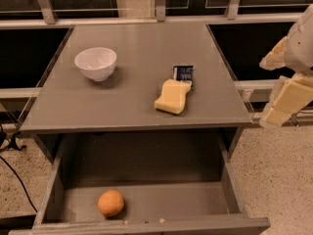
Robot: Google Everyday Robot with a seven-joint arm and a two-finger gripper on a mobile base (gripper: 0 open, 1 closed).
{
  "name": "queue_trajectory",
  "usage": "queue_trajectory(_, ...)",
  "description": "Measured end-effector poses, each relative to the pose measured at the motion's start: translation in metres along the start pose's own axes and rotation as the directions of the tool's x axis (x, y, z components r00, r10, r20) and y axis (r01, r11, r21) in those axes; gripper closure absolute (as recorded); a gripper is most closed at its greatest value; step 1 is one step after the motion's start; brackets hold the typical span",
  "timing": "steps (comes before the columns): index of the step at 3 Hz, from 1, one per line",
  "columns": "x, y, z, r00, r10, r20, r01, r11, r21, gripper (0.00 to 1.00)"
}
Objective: Pick orange from top drawer and place on counter
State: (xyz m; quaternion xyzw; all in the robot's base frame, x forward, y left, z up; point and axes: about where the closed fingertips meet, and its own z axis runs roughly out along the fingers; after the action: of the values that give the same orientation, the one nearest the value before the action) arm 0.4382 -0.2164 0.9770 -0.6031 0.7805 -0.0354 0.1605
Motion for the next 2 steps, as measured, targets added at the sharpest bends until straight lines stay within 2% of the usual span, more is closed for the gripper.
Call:
queue_trajectory(1, -0.002, 0.005, 0.005, 0.999, 0.021, 0.033, -0.021, 0.9997, 0.010, 0.50)
queue_trajectory(2, -0.003, 0.018, 0.017, 0.992, 0.064, 0.108, -0.067, 0.9975, 0.022, 0.73)
